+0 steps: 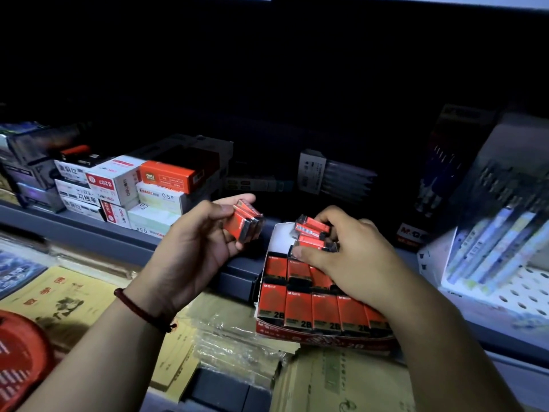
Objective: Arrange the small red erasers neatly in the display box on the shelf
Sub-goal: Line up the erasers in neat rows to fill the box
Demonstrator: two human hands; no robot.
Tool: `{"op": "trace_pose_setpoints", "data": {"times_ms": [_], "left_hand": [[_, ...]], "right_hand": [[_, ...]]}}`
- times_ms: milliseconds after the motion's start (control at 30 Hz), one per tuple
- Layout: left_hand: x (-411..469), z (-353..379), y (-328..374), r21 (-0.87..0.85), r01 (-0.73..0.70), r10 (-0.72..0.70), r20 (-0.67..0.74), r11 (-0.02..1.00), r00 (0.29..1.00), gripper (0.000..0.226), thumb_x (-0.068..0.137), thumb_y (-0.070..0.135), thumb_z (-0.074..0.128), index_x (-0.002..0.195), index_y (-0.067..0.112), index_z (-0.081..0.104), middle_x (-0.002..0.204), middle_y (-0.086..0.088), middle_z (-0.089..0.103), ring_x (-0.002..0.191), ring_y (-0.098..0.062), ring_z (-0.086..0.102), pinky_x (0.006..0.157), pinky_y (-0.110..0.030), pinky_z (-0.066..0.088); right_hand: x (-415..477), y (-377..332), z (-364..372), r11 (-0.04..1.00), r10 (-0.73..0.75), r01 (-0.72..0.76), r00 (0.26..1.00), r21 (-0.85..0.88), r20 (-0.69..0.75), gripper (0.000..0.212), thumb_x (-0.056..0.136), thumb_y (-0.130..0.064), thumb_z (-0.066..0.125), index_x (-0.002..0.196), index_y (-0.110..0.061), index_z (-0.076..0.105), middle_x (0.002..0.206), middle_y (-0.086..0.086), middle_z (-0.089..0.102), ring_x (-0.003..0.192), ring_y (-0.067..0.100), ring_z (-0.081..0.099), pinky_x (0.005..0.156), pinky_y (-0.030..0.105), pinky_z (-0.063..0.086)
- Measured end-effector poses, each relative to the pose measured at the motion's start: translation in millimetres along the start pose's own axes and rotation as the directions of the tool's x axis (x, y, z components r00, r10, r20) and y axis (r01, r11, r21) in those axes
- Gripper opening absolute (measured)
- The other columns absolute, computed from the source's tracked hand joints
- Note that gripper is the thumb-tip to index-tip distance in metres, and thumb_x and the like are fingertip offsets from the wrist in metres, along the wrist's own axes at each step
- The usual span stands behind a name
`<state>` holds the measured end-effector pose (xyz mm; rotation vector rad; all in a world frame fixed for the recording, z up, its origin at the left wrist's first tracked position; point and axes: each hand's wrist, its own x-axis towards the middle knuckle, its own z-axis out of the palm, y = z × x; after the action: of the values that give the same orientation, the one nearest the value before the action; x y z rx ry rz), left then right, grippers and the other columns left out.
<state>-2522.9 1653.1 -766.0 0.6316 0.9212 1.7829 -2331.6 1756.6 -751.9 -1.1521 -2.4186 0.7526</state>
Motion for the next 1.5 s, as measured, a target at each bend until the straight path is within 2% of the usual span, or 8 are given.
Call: {"op": "trace_pose_setpoints", "data": {"times_ms": [200, 733, 900, 1100, 1167, 1233, 1367, 1500], "left_hand": [[3, -2, -2, -0.021, -0.004, 0.004, -0.019, 1.0, 1.0, 0.045, 0.078, 0.019, 0.051, 0.115, 0.001, 0.069, 0.093, -0.01, 0.069, 0.076, -0.015, 0.067, 0.061, -0.019, 0.055], [4, -2, -3, 0.016, -0.02, 0.02, -0.001, 1.0, 1.0, 0.048, 0.079, 0.02, 0.054, 0.12, 0.0, 0.068, 0.095, -0.012, 0.067, 0.075, -0.014, 0.062, 0.056, -0.019, 0.049], [6, -5, -5, 0.023, -0.028, 0.028, 0.001, 0.999, 1.0, 0.043, 0.081, 0.019, 0.059, 0.118, 0.001, 0.069, 0.096, -0.012, 0.067, 0.078, -0.015, 0.062, 0.059, -0.019, 0.049], [7, -8, -6, 0.032, -0.027, 0.027, 0.002, 0.999, 1.0, 0.043, 0.081, 0.019, 0.059, 0.119, 0.002, 0.07, 0.098, -0.012, 0.068, 0.08, -0.015, 0.063, 0.061, -0.02, 0.05], [7, -8, -6, 0.038, -0.025, 0.025, -0.003, 0.999, 1.0, 0.045, 0.081, 0.02, 0.058, 0.12, 0.001, 0.069, 0.099, -0.013, 0.067, 0.08, -0.015, 0.063, 0.06, -0.02, 0.05], [6, -7, -6, 0.04, -0.021, 0.021, -0.01, 0.999, 1.0, 0.047, 0.081, 0.021, 0.055, 0.121, 0.0, 0.068, 0.098, -0.013, 0.067, 0.078, -0.014, 0.063, 0.059, -0.019, 0.05], [6, -7, -5, 0.041, -0.013, 0.013, -0.001, 0.999, 1.0, 0.045, 0.081, 0.019, 0.058, 0.121, 0.001, 0.068, 0.093, -0.01, 0.069, 0.074, -0.013, 0.067, 0.06, -0.02, 0.05], [7, -9, -4, 0.041, -0.003, 0.003, -0.005, 0.999, 1.0, 0.042, 0.083, 0.019, 0.058, 0.12, 0.002, 0.069, 0.094, -0.01, 0.07, 0.075, -0.013, 0.067, 0.06, -0.02, 0.05]], "right_hand": [[6, 8, 5, 0.999, 0.005, -0.005, 1.0, 0.032, -0.024, 0.04, 0.074, -0.067, 0.07, 0.101, -0.049, 0.046, 0.1, -0.001, 0.062, 0.085, 0.029, 0.062, 0.067, 0.037, 0.049], [-2, 3, 3, 0.992, -0.111, 0.114, 0.991, 0.045, -0.078, 0.025, 0.089, -0.04, 0.073, 0.101, -0.041, 0.051, 0.09, -0.007, 0.063, 0.071, 0.015, 0.065, 0.06, 0.038, 0.055], [-3, 1, 1, 0.993, -0.109, 0.111, 0.993, 0.034, -0.047, 0.02, 0.09, -0.038, 0.073, 0.1, -0.046, 0.058, 0.086, -0.002, 0.064, 0.043, 0.006, 0.052, 0.042, 0.019, 0.038], [-1, 1, 0, 0.997, -0.062, 0.063, 0.998, 0.036, -0.016, 0.042, 0.084, -0.048, 0.077, 0.121, -0.059, 0.06, 0.127, -0.018, 0.062, 0.094, 0.007, 0.068, 0.077, 0.024, 0.053], [0, -1, -4, 0.997, -0.043, 0.042, 0.999, 0.063, 0.028, 0.048, 0.085, -0.043, 0.079, 0.129, -0.053, 0.061, 0.134, -0.023, 0.06, 0.078, 0.014, 0.072, 0.074, 0.03, 0.06], [2, -3, -6, 0.998, -0.041, 0.038, 0.998, 0.057, 0.044, 0.047, 0.085, -0.042, 0.079, 0.128, -0.052, 0.063, 0.131, -0.024, 0.062, 0.059, 0.011, 0.067, 0.068, 0.031, 0.06], [2, -2, -4, 0.991, -0.123, 0.123, 0.992, -0.059, 0.015, 0.035, 0.09, -0.048, 0.07, 0.124, -0.053, 0.06, 0.106, -0.024, 0.07, 0.09, 0.005, 0.063, 0.09, 0.038, 0.053], [1, 0, -2, 0.976, -0.182, 0.18, 0.983, -0.124, -0.008, 0.024, 0.096, -0.05, 0.06, 0.12, -0.048, 0.058, 0.091, -0.017, 0.067, 0.082, 0.008, 0.058, 0.085, 0.037, 0.048]]}}
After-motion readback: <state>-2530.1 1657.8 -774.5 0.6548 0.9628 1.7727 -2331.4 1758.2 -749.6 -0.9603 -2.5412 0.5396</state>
